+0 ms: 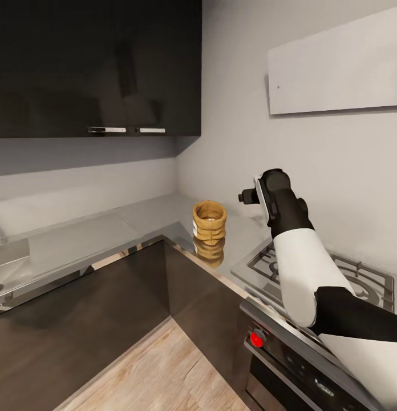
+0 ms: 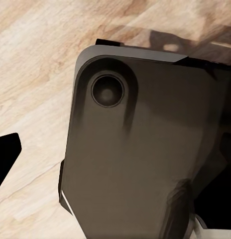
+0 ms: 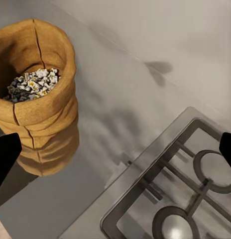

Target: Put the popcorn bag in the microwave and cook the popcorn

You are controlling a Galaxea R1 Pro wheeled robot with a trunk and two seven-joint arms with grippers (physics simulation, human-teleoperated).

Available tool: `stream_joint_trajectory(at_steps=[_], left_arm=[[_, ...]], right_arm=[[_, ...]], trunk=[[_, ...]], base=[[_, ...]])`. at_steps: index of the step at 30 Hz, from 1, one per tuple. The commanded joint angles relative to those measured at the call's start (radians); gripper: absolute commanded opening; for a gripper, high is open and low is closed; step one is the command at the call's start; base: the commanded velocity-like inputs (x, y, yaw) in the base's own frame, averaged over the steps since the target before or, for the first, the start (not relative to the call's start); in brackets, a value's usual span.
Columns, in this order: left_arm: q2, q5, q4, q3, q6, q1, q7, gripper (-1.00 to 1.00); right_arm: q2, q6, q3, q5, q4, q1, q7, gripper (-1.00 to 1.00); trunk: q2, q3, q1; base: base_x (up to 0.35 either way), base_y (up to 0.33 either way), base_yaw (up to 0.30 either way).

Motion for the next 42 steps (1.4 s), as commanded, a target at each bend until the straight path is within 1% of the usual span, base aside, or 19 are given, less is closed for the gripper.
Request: stream_joint_trajectory(at_steps=[1,5,23,32,35,38,40,42], left_arm=[[0.0,0.006,0.0,0.001,-0.002,0.0,0.001,1.0],[0.0,0.007,0.0,0.0,-0.002,0.0,0.001,1.0],[0.0,0.007,0.001,0.0,-0.002,0.0,0.001,1.0],[0.0,0.007,0.0,0.0,-0.002,0.0,0.001,1.0],[0.0,0.006,-0.001,0.0,-0.002,0.0,0.001,1.0],[0.0,0.006,-0.001,0.0,-0.002,0.0,0.001,1.0],[0.0,0.006,-0.001,0.0,-0.002,0.0,0.001,1.0],[0.0,0.006,-0.001,0.0,-0.002,0.0,0.001,1.0]], right_arm=[[0.001,0.003,-0.003,0.004,-0.001,-0.001,0.003,1.0],[0.001,0.003,-0.003,0.005,-0.001,-0.001,0.002,1.0],[0.001,0.003,-0.006,-0.004,0.014,0.0,0.002,1.0],[0.001,0.003,-0.006,-0.006,0.016,0.001,0.005,1.0],[0.001,0.003,-0.006,-0.005,0.034,0.006,0.007,1.0],[0.001,0.003,-0.005,-0.03,0.054,0.01,0.009,1.0],[0.001,-0.056,-0.005,-0.056,0.072,0.011,0.008,1.0],[0.001,-0.104,-0.004,-0.065,0.094,0.012,0.006,1.0]], trunk=[[-0.001,-0.001,0.0],[-0.001,-0.001,0.0],[-0.001,-0.001,0.0],[-0.001,-0.001,0.0],[-0.001,-0.001,0.0],[-0.001,-0.001,0.0],[-0.001,-0.001,0.0],[-0.001,-0.001,0.0]], base=[[0.0,0.0,0.0],[0.119,0.08,0.0],[0.253,0.178,0.0],[0.022,0.016,0.0],[0.0,0.0,0.0],[0.0,0.0,0.0],[0.0,0.0,0.0],[0.0,0.0,0.0]])
